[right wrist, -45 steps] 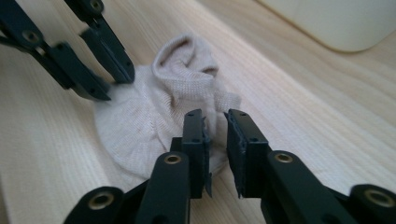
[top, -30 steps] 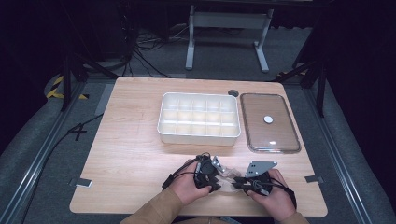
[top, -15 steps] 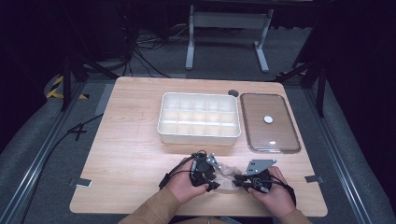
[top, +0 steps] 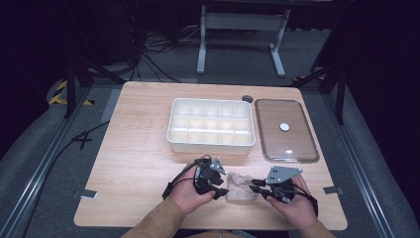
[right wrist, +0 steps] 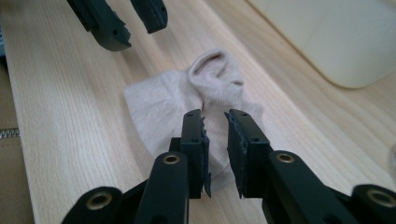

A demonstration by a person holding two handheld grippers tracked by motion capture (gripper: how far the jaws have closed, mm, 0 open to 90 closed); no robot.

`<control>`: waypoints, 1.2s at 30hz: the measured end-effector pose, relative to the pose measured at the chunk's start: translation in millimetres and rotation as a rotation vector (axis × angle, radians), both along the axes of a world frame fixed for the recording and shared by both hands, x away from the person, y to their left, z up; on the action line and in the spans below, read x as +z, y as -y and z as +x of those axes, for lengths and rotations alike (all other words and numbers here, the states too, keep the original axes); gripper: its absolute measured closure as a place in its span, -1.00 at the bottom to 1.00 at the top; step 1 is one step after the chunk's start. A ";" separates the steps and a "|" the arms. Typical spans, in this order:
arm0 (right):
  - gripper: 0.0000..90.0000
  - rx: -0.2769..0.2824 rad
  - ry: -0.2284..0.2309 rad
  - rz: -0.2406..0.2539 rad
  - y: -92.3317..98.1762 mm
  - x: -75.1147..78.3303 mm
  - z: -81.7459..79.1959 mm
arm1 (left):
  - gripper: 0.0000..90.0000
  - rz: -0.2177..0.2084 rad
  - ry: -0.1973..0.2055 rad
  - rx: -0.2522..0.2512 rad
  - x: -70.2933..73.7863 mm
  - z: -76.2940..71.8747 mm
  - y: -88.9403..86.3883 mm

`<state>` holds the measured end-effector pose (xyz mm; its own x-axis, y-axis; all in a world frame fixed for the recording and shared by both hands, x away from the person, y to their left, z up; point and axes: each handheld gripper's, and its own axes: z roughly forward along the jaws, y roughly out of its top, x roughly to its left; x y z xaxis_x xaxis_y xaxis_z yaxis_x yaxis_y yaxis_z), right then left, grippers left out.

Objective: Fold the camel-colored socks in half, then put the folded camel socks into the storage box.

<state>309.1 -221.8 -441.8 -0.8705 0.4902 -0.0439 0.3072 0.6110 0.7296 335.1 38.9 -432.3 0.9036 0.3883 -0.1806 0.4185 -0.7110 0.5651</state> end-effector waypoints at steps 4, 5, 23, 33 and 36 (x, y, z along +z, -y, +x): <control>0.78 -0.008 0.008 0.016 3.0 4.5 -0.4 | 0.34 -0.015 0.005 0.010 4.2 -0.5 -5.9; 0.80 -0.009 0.010 0.021 3.6 5.3 -0.7 | 0.34 -0.019 0.008 0.011 4.3 -0.1 -6.5; 0.98 0.020 -0.048 0.059 0.2 9.2 -3.5 | 0.35 -0.021 0.040 -0.021 12.9 -4.5 -11.6; 0.98 0.002 -0.065 0.026 -7.9 0.1 5.6 | 0.35 -0.004 0.031 -0.004 7.6 -6.0 -16.4; 0.97 0.009 -0.068 0.002 -15.2 -6.2 10.2 | 0.34 0.005 0.028 0.003 5.6 -5.6 -19.4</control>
<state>319.3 -206.6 -447.9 -0.8757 0.4825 0.0165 0.3509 0.6128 0.7081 329.4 58.3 -426.7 0.9073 0.3918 -0.1528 0.4044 -0.7128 0.5730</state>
